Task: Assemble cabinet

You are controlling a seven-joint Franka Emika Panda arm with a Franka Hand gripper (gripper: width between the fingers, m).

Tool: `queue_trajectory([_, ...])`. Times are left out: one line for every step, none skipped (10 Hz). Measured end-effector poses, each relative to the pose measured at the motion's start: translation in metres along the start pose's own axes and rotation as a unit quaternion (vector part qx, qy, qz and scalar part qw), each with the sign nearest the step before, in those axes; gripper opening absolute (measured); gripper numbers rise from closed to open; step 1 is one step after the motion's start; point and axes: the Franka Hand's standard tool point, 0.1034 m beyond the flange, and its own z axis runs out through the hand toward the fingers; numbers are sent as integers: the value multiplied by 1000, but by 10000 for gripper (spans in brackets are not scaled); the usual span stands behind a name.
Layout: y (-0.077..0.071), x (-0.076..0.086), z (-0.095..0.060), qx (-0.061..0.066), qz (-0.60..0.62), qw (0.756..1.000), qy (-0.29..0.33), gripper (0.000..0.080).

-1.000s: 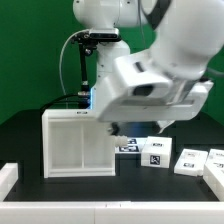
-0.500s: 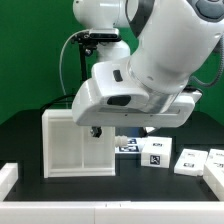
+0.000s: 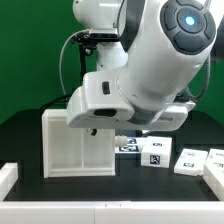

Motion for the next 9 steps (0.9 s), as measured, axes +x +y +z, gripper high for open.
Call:
queue_trajectory([-2, -3, 5, 11, 20, 1000, -13, 797])
queue_trajectory([-2, -4, 14, 28, 41, 998, -41, 797])
queue_trajectory([0, -5, 20, 33, 52, 996, -64, 797])
queue_trajectory([0, -7, 26, 35, 62, 994, -85, 797])
queue_trajectory([-1, -9, 30, 34, 66, 993, -97, 797])
queue_trajectory([-1, -8, 30, 34, 66, 993, -95, 797])
queue_trajectory([-1, -9, 30, 34, 66, 993, -97, 797])
queue_trajectory([-2, -12, 31, 36, 69, 991, -105, 797])
queue_trajectory([-3, -14, 33, 40, 73, 990, -111, 797])
